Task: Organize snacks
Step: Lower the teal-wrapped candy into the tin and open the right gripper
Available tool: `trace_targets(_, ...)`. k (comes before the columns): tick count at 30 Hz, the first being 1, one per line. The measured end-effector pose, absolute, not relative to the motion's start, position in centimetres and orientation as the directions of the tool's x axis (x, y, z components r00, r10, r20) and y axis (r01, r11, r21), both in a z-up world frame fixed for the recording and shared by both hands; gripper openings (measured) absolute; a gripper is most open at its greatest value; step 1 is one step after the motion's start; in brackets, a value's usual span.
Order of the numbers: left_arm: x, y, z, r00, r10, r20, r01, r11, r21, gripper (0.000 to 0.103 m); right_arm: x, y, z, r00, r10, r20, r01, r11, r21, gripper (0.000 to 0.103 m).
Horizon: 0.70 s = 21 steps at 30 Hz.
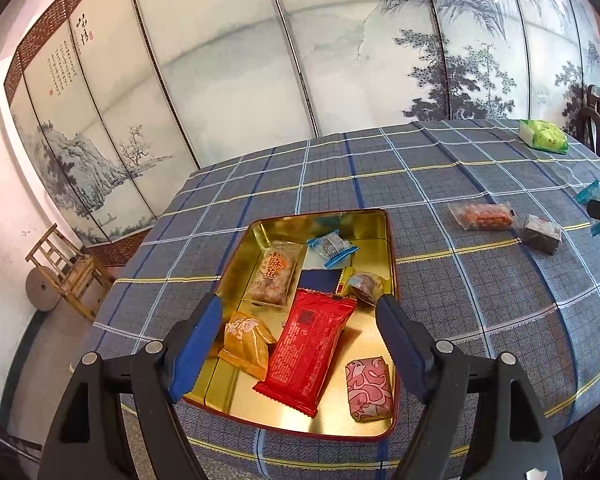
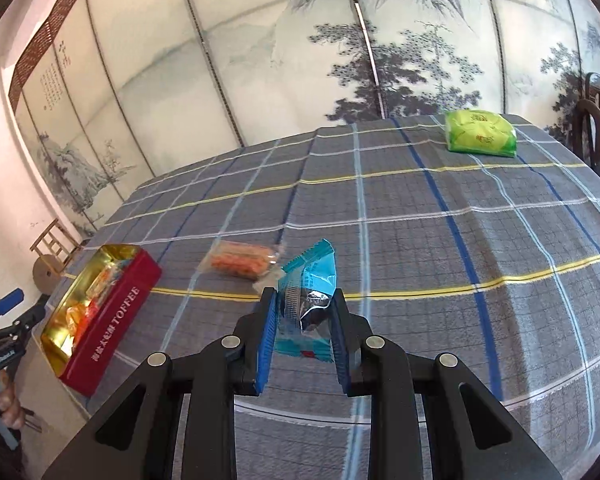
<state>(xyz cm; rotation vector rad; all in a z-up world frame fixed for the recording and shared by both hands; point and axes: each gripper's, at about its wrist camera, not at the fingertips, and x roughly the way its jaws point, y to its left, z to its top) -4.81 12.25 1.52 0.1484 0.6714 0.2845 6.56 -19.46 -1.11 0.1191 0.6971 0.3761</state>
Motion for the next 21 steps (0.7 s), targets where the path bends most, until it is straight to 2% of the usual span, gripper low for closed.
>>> trace_targets(7, -5.3, 13.7, 1.0, 0.740, 0.323, -0.590, -0.242, 0.946, 0.214, 0.084, 5.1, -12.6, 1.1, 0.639, 0.504, -0.581, -0.450, 0.857, 0.249, 0.027)
trace_targets(21, -6.4, 18.0, -0.3, 0.711, 0.357, -0.606, -0.316, 0.932, 0.177, 0.086, 4.1, -0.1, 0.9, 0.449, 0.643, -0.620, -0.641, 0.716, 0.278, 0.027)
